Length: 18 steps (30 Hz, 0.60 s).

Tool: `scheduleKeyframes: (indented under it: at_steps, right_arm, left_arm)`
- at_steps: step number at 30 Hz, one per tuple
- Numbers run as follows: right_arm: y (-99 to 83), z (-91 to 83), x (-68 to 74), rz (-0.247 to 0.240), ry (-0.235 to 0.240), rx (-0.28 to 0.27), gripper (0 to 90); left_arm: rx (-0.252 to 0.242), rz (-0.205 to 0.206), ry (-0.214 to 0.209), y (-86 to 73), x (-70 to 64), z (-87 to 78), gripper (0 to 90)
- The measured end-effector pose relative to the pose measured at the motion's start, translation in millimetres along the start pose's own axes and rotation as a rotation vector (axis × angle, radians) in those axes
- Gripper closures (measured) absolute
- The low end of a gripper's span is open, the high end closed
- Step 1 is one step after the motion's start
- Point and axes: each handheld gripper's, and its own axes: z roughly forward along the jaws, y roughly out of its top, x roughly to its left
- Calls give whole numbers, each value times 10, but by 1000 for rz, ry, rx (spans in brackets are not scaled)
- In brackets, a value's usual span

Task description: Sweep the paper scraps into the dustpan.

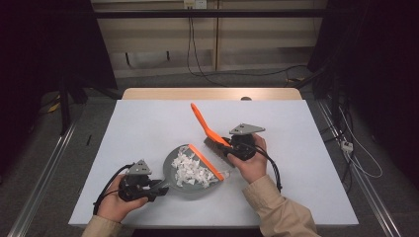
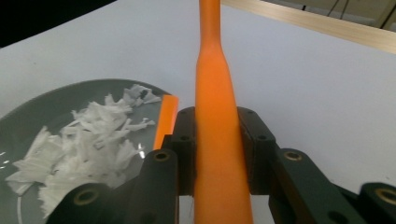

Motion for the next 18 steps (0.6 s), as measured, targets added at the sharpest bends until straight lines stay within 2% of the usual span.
scheduleKeyframes:
  at_steps: [4,6,9,15,17,18]
  right_arm:
    - [-89,-40,-29,9,-24,12,711]
    - [-133,-51,-39,16,-29,21,711]
    - [-215,-89,-25,25,-43,16,711]
    - [-288,-105,118,56,-33,-11,711]
    - [-278,-80,195,47,-25,-10,711]
    - [-271,-77,222,47,-11,-7,711]
  left_arm:
    - [15,16,-17,-3,-53,-10,625]
    - [13,10,-24,-5,-79,7,625]
    - [47,25,-24,-3,-124,79,624]
    - [35,0,-30,58,-170,172,624]
    - [32,-5,-24,75,-192,197,623]
    - [27,-8,-3,80,-205,196,624]
